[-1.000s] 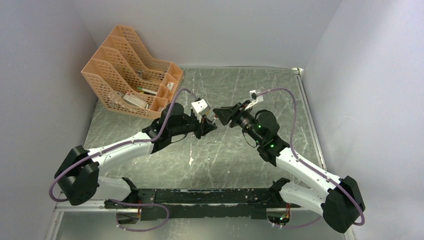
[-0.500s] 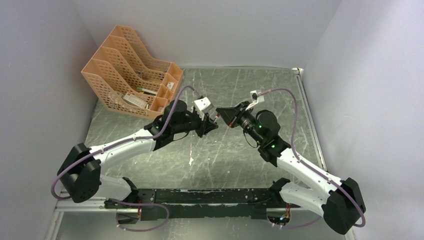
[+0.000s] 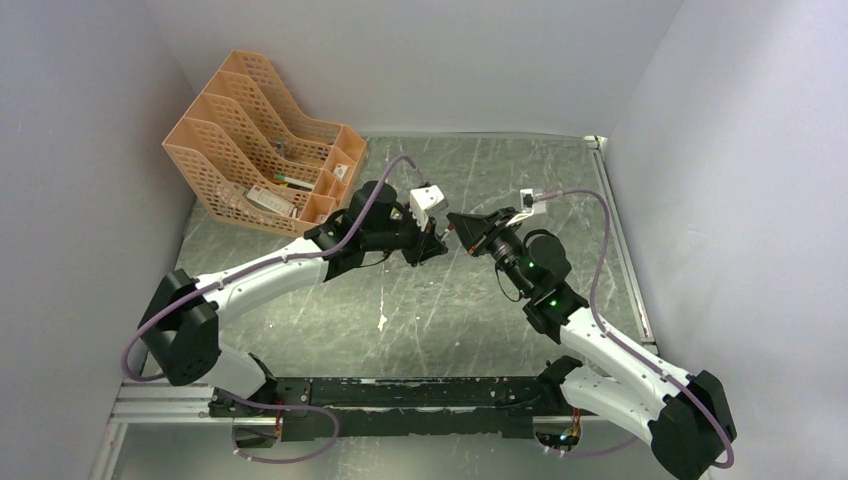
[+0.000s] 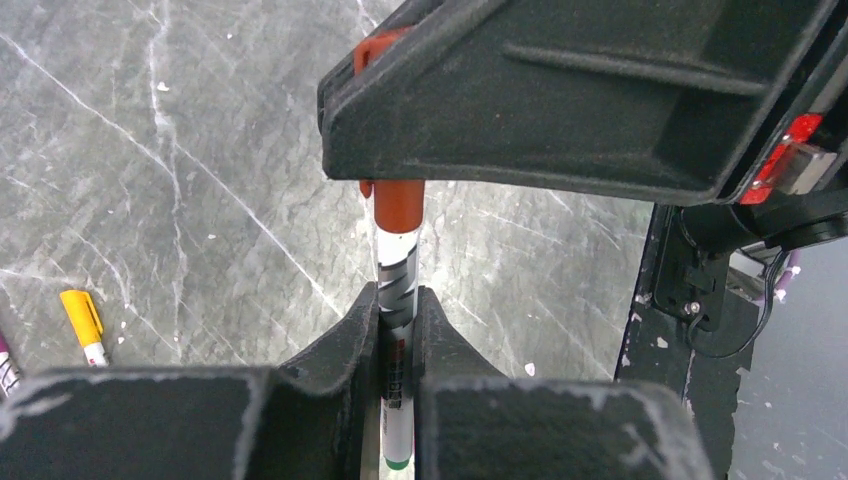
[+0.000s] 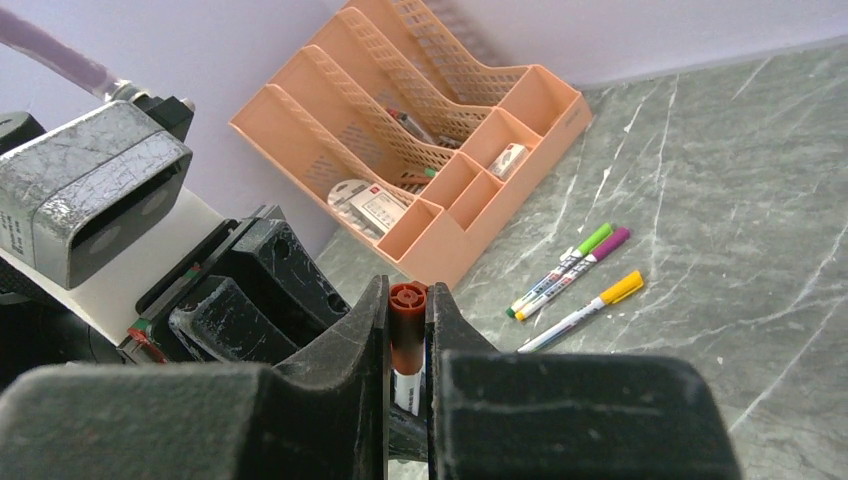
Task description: Insert the pens into the pen caps
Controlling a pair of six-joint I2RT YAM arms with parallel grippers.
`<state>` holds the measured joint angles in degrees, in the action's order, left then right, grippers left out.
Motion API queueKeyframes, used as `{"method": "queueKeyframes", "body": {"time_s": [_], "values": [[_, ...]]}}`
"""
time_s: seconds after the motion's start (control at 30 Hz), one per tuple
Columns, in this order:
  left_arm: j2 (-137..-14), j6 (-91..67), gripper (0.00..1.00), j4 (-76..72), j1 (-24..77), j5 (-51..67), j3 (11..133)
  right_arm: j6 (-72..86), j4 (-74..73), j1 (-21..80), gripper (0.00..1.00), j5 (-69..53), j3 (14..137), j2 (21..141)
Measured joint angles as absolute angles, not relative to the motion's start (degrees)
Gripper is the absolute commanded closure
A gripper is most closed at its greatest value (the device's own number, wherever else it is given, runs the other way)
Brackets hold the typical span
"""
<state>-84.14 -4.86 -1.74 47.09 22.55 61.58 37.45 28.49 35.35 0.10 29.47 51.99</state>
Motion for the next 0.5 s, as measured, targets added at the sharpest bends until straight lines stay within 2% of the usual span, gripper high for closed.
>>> {"method": "queueKeyframes", "body": {"time_s": [0.5], "values": [[-88.9, -1.2, 0.93, 6.7, 47.1, 24.1, 69.1, 39.6, 33.7, 35.5, 1.0, 3.9, 25.3, 52.0]]}}
